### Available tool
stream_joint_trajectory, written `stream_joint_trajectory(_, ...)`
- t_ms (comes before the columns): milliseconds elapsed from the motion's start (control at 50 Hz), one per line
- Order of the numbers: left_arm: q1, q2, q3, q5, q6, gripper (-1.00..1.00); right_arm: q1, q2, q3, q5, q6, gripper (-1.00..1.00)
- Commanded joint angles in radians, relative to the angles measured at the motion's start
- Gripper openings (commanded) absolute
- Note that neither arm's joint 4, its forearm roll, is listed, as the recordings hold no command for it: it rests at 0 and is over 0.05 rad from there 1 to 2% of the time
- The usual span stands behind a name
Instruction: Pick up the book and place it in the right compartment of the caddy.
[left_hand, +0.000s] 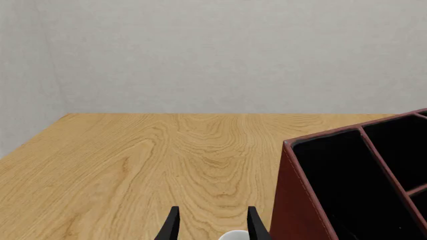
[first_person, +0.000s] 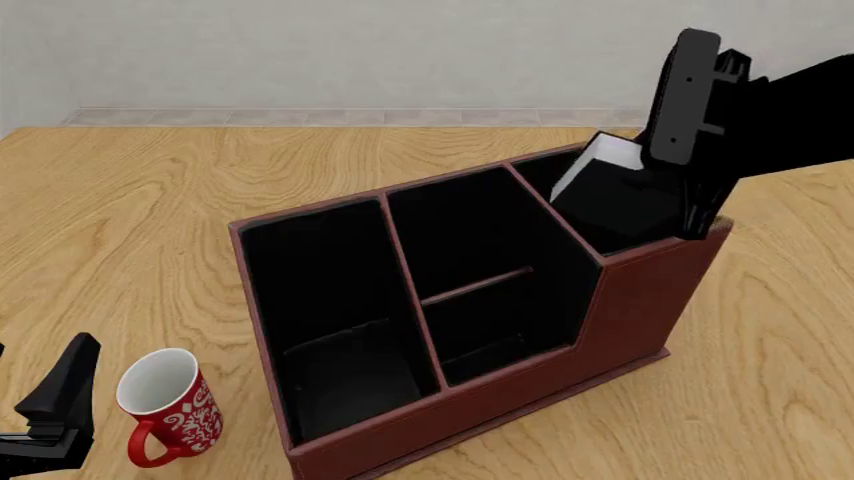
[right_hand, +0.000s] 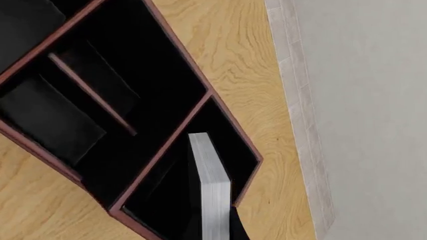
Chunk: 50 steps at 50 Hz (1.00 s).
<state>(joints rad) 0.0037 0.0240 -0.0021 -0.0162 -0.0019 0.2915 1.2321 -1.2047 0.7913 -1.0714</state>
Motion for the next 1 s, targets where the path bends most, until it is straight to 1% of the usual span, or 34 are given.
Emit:
stream_joint_trajectory(20,0.0,0.0,0.0,0.0,0.0,1.0,-0.002,0.017,0.003,-0.03,0.023,-1.0)
stream_joint_trajectory(260,0.0,0.0,0.0,0.0,0.0,1.0,-0.018,0.022,0.011,-0.049,0.015,-1.0)
stream_joint_trajectory(280,0.0,0.0,0.0,0.0,0.0,1.0,-0.022,0.022,0.017,-0.05,0.012,1.0)
stream_joint_trajectory(780,0.0,0.0,0.0,0.0,0.0,1.0,-0.028,-0.005,0.011,-0.054,0.005,1.0)
stream_joint_trajectory(880,0.0,0.0,0.0,0.0,0.0,1.0,-0.025,-0.026,0.0,-0.048,0.018,1.0)
stream_joint_trajectory(980,0.0,0.0,0.0,0.0,0.0,1.0,-0.027,-0.05,0.02,-0.065,0.02,1.0)
stream_joint_trajectory(1000,0.0,0.0,0.0,0.0,0.0,1.0,-0.017,-0.053,0.016,-0.066,0.033,1.0)
